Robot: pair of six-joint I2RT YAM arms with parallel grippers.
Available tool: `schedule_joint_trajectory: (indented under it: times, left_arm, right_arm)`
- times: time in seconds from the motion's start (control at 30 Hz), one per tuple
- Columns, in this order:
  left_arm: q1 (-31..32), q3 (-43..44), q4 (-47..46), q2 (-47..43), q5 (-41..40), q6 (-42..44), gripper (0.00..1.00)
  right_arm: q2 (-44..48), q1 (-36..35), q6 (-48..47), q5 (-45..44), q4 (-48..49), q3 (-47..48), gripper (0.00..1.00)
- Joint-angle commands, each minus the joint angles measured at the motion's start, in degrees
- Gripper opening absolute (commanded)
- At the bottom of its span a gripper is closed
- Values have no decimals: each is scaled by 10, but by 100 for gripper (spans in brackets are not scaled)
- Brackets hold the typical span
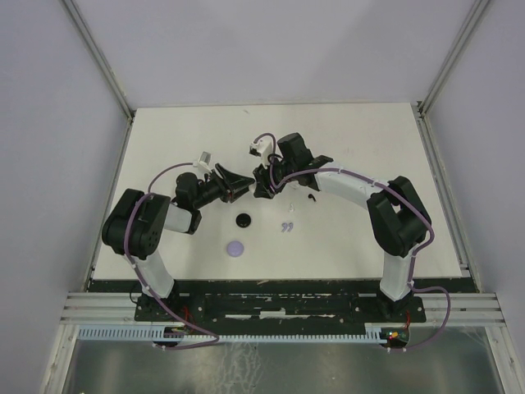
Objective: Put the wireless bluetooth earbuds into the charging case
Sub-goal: Pick up the charging case at the center of the board.
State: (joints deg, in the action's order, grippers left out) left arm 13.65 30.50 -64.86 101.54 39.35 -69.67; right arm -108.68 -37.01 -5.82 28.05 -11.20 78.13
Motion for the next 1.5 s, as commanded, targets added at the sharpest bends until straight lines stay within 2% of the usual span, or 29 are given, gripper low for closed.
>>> schedule_joint_trajectory:
  times: [0.0, 0.37, 0.77, 0.8, 0.83, 0.87, 0.93, 1.0, 1.17, 1.3, 1.47]
  left_arm:
    - [3, 15, -22, -2, -3, -6, 58]
    - [8, 18, -26, 2, 0, -5, 51]
    - [10, 18, -26, 3, -2, -7, 28]
    - [10, 18, -26, 4, -2, -7, 23]
    - [9, 18, -26, 4, -2, -7, 19]
    - [10, 18, -25, 4, -2, -6, 14]
    - [9, 18, -24, 3, -1, -6, 5]
    - [9, 17, -21, 3, -1, -3, 3]
    - [9, 17, -27, 5, 7, -1, 3]
    - [10, 13, -53, 5, 20, -5, 3]
    - [15, 13, -112, 15, 41, -27, 3]
  right_arm:
    - [36, -2, -5, 11, 12, 5, 29]
    - [37, -3, -7, 13, 10, 8, 29]
    - [38, -5, -9, 13, 8, 9, 29]
    - [38, -5, -9, 12, 7, 8, 29]
    - [39, -5, -8, 11, 7, 9, 32]
    - [42, -5, -2, 3, 10, 8, 40]
    - [54, -5, 9, -11, 20, 1, 68]
    - [71, -4, 19, -32, 31, -14, 78]
    - [145, -3, 60, -118, 61, -63, 91]
    - [187, -2, 128, -234, 66, -89, 99]
    - [203, -2, 180, -280, 53, -105, 99]
